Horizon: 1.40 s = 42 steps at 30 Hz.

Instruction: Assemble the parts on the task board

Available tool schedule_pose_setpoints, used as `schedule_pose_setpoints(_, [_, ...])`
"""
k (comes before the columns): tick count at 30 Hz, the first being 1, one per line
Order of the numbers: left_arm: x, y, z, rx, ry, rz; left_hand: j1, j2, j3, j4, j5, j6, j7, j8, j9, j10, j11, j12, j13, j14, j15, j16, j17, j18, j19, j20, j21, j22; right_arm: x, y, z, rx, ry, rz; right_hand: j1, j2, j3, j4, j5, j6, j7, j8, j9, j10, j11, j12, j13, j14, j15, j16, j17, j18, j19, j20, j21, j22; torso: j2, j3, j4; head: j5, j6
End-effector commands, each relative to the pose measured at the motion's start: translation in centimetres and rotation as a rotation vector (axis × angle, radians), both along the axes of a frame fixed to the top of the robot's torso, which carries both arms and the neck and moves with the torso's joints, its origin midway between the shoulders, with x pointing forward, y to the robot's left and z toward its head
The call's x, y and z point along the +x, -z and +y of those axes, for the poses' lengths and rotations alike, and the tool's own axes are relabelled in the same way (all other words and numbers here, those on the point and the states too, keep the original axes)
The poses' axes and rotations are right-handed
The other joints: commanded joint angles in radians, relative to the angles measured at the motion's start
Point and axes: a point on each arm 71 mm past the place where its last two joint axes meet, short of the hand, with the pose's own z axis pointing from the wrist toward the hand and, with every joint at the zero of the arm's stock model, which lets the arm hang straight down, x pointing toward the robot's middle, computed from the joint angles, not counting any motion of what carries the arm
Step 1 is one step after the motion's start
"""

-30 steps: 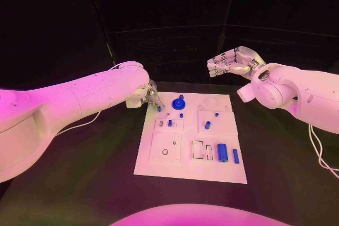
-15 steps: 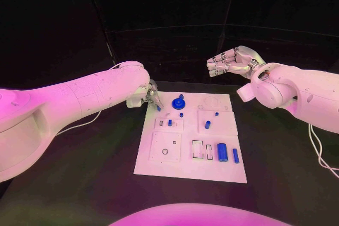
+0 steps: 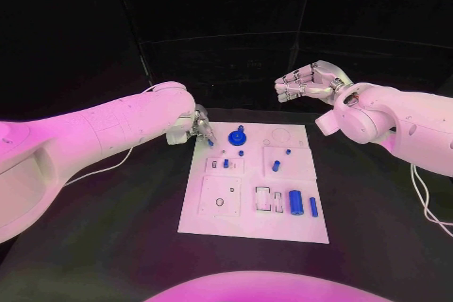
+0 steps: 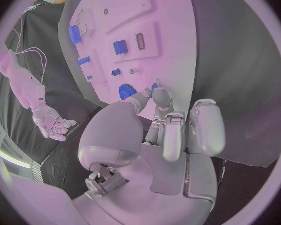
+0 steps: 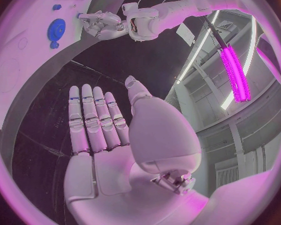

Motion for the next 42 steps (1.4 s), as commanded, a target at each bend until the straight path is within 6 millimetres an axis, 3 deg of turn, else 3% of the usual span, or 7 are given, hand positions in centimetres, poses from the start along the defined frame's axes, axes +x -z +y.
schedule_pose_setpoints(1, [-0.3,-0.3,-0.1,-0.065,-0.024,-0.020,-0.021,-0.008,0.151,-0.119,0.002,-0.010,-0.002,0.011,0.064,0.007,-0.003,-0.006,-0.005,0.106,-0.004,0.003,0.263,-0.005,0.003,-0.005,0.000,-0.002,0.0,-0.1,-0.1,-0.004,-0.010,0.001,0.004,0.009,-0.007,-0.001,0.006,-0.005,0.017,0.005,0.000,-0.008,0.002,0.003,0.000,-0.007,-0.002,0.005,-0.002,0.011,0.006,0.004,-0.005,-0.001,-0.001,-0.0008,0.0022,-0.006,0.002])
schedule_pose_setpoints(9, [-1.8,-0.7,-0.1,-0.104,-0.018,-0.049,-0.050,-0.032,0.216,-0.131,0.011,-0.012,-0.005,0.031,0.076,0.016,-0.006,-0.003,-0.005,0.106,-0.007,0.003,0.263,-0.005,0.003,-0.007,-0.002,-0.003,0.1,-0.1,-0.2,-0.023,-0.012,-0.007,0.004,0.009,-0.008,-0.001,0.006,-0.005,0.017,0.005,0.000,-0.008,0.002,0.003,0.000,-0.007,-0.002,0.005,-0.002,0.011,0.006,0.004,-0.005,-0.001,0.000,0.0003,0.0019,0.001,0.001])
schedule_pose_setpoints(13, [-2.8,-0.9,-0.1,-0.128,-0.013,-0.070,-0.055,-0.037,0.228,-0.134,0.014,-0.012,-0.006,0.036,0.078,0.019,-0.006,-0.002,-0.005,0.106,-0.009,0.003,0.263,-0.005,0.004,-0.008,-0.002,-0.001,0.1,-0.1,-0.3,-0.026,-0.011,-0.008,0.004,0.009,-0.008,-0.001,0.006,-0.005,0.017,0.005,0.000,-0.008,0.002,0.003,0.000,-0.007,-0.002,0.005,-0.002,0.011,0.006,0.004,-0.005,-0.001,0.000,-0.0009,0.0050,-0.002,0.000])
schedule_pose_setpoints(17, [-3.9,-1.0,0.3,-0.143,-0.011,-0.087,-0.059,-0.041,0.240,-0.136,0.017,-0.010,-0.007,0.040,0.080,0.023,-0.007,-0.001,-0.005,0.106,-0.010,0.003,0.263,-0.005,0.005,-0.009,-0.001,0.000,0.1,0.0,-0.4,-0.027,-0.010,-0.008,0.004,0.009,-0.008,-0.001,0.006,-0.005,0.017,0.005,0.000,-0.008,0.002,0.003,0.000,-0.007,-0.002,0.005,-0.002,0.011,0.006,0.004,-0.005,-0.001,0.001,0.0000,0.0014,0.001,0.001])
schedule_pose_setpoints(27, [-6.1,-0.4,1.2,-0.180,-0.042,-0.160,-0.069,-0.053,0.262,-0.140,0.021,-0.008,-0.010,0.051,0.084,0.032,-0.010,0.005,0.000,0.106,-0.013,0.003,0.263,-0.006,0.008,-0.012,0.003,0.006,0.2,0.0,-0.5,-0.029,-0.009,-0.007,0.006,0.010,-0.009,-0.001,0.007,-0.005,0.017,0.005,0.000,-0.009,0.002,0.004,0.000,-0.008,-0.002,0.005,-0.002,0.011,0.006,0.004,-0.006,-0.001,0.001,-0.0004,0.0019,0.001,-0.001])
schedule_pose_setpoints(42, [-7.5,0.7,0.3,-0.127,0.013,-0.237,-0.078,-0.066,0.281,-0.141,0.022,-0.006,-0.013,0.060,0.088,0.038,-0.013,0.006,0.000,0.106,-0.015,0.003,0.263,-0.007,0.010,-0.014,0.003,0.007,0.2,0.0,-0.4,-0.028,-0.011,-0.006,0.006,0.011,-0.009,-0.001,0.008,-0.005,0.017,0.006,0.001,-0.009,0.002,0.005,0.000,-0.008,-0.002,0.005,-0.002,0.011,0.006,0.004,-0.006,-0.001,0.001,-0.0002,-0.0001,0.011,-0.003])
